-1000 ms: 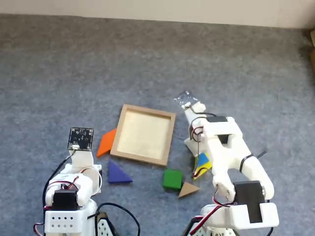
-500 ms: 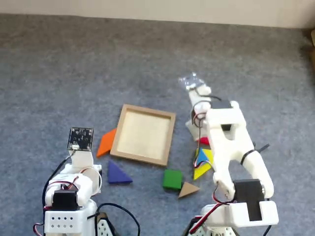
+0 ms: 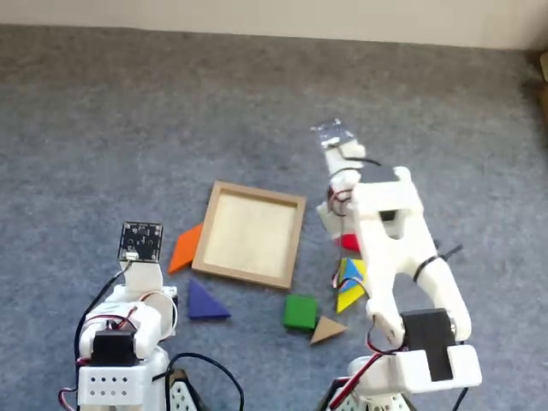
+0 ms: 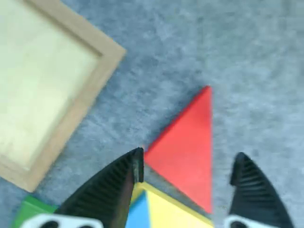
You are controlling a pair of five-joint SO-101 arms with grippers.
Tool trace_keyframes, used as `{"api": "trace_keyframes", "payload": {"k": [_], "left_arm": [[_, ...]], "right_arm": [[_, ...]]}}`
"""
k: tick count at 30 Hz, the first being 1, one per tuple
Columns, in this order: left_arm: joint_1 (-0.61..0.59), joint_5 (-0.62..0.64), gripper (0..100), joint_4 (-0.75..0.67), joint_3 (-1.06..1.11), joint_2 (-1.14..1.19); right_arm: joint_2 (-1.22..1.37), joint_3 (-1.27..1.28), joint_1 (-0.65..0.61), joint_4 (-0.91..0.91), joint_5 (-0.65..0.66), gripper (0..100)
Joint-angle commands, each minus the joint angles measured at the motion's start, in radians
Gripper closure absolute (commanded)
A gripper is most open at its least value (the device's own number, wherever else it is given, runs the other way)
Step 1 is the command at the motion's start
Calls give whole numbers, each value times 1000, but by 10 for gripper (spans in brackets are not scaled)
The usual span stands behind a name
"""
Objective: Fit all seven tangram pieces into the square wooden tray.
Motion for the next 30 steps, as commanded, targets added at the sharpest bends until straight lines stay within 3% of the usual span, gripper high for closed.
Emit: {"api": "trace_keyframes", "payload": {"k": [1, 11, 30], "left_arm": [[-13, 8, 993, 3, 19, -42], [-13, 8, 993, 3, 19, -42], [-13, 8, 993, 3, 19, -42]], "right_arm": [[25, -13, -35, 27, -69, 640], [229, -139, 36, 31, -66, 640], [245, -140, 45, 22, -66, 649]]}}
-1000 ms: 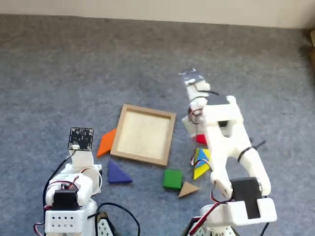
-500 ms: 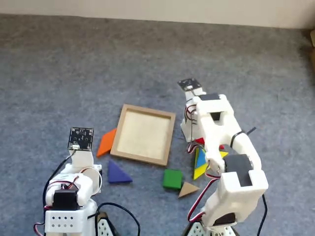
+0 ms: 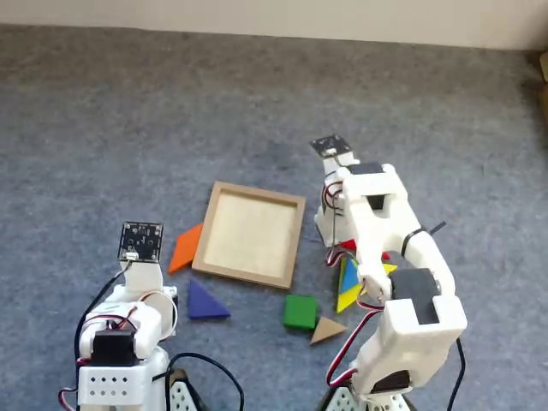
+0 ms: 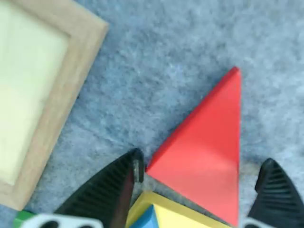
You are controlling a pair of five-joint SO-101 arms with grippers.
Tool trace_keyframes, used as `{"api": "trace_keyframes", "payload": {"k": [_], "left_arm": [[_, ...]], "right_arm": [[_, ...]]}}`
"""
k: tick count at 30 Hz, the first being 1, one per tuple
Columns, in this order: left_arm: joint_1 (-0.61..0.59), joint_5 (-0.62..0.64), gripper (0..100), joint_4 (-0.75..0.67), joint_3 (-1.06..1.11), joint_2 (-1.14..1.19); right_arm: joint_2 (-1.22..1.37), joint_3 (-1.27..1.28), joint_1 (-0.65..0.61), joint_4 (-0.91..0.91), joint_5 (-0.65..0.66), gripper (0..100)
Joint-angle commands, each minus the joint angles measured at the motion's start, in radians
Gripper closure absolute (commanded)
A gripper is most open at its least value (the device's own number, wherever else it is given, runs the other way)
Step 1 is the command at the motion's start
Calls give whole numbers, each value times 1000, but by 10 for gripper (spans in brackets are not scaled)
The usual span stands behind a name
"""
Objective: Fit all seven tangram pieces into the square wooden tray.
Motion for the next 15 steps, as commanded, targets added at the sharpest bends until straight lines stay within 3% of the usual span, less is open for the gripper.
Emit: {"api": "trace_keyframes", "payload": {"k": [1, 15], "left_arm": [[-13, 8, 993, 3, 19, -42], [-13, 8, 993, 3, 19, -42]], "right_arm": [[-10, -47, 16, -1, -6, 662], [-10, -50, 8, -42, 104, 696]]}}
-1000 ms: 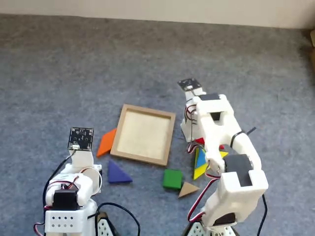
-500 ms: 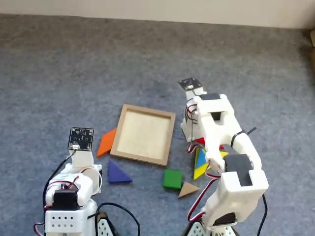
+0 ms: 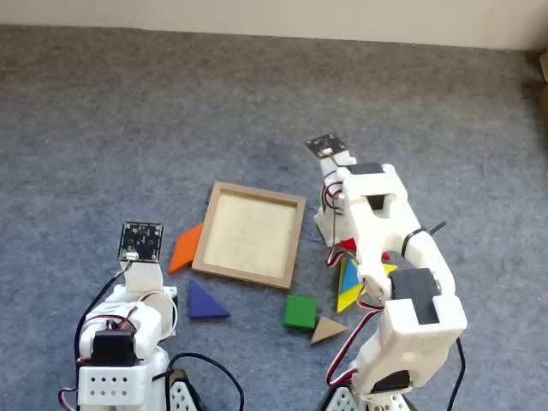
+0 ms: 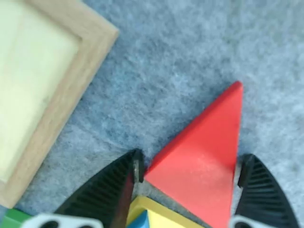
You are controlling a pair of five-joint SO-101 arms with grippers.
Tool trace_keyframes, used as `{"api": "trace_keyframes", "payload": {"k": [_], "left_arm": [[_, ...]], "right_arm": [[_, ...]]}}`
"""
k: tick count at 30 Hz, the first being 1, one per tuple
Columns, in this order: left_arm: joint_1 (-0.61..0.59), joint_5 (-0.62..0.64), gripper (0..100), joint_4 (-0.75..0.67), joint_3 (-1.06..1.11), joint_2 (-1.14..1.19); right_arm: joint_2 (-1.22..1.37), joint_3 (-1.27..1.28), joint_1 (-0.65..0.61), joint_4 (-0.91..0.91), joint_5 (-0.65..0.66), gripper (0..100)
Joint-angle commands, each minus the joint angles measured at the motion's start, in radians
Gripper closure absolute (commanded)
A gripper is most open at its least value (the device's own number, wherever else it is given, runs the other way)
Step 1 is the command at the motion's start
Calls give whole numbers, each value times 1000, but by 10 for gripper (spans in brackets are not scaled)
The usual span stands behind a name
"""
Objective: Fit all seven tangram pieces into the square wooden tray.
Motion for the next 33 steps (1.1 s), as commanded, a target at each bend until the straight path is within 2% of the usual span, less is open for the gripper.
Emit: {"api": "trace_keyframes", "payload": {"k": [1, 8, 17, 33], "left_arm": [[-13, 8, 993, 3, 19, -42], [-13, 8, 993, 3, 19, -42], [-13, 8, 993, 3, 19, -42], [-13, 8, 993, 3, 19, -42]], "right_arm": [[-10, -50, 8, -15, 40, 696], [-10, -44, 10, -7, 66, 698], [-10, -44, -19, 107, 66, 698], [-10, -53, -18, 79, 68, 698]]}}
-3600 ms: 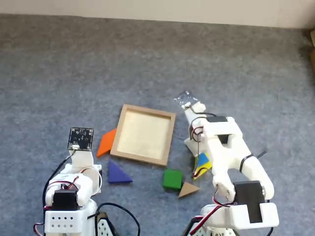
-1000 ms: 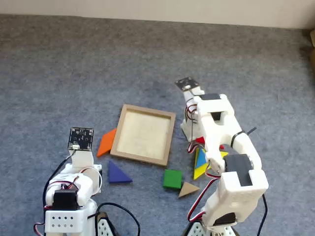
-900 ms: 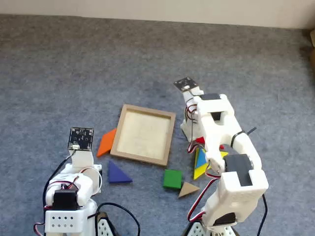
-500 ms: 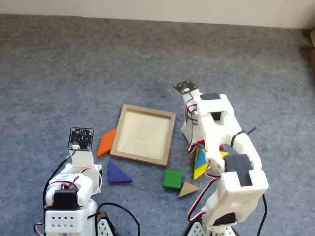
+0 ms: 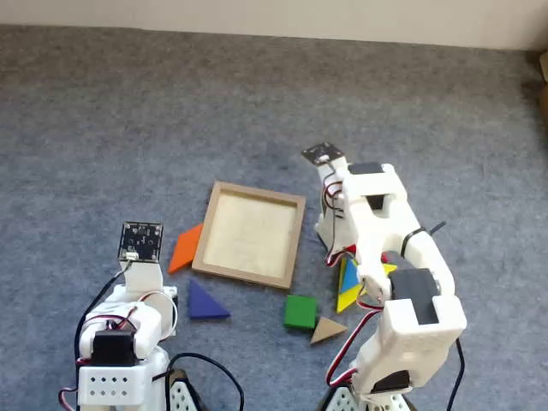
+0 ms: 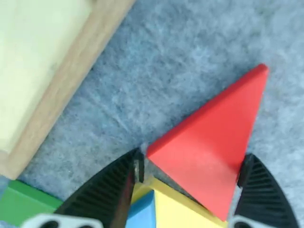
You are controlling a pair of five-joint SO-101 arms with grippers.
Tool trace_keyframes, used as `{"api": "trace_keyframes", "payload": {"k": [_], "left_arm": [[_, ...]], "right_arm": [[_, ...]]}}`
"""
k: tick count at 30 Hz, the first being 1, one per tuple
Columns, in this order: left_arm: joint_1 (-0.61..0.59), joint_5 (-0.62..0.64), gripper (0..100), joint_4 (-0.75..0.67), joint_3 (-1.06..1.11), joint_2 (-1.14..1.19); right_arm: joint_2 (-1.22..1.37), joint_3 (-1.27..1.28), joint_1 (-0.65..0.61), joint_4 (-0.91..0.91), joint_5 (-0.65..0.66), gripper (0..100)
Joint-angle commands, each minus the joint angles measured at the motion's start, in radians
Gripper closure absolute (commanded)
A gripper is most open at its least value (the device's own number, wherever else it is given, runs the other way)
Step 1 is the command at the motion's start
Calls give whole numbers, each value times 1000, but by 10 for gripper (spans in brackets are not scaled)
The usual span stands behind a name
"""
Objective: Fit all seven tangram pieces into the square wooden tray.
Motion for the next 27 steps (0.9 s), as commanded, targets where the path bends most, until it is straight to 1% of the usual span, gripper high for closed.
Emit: {"api": "trace_keyframes", "payload": {"k": [1, 5, 15, 21, 27], "left_arm": [[-13, 8, 993, 3, 19, -42], [-13, 8, 993, 3, 19, -42], [-13, 8, 993, 3, 19, -42], [-13, 8, 993, 3, 19, -42], [-13, 8, 993, 3, 19, -42]], "right_arm": [[-10, -50, -15, -27, 14, 698], [-10, -45, -15, -76, 14, 698], [-10, -45, -16, -76, 9, 700], [-10, -42, -13, -71, 12, 794], [-19, -48, -13, -68, 12, 811]]}}
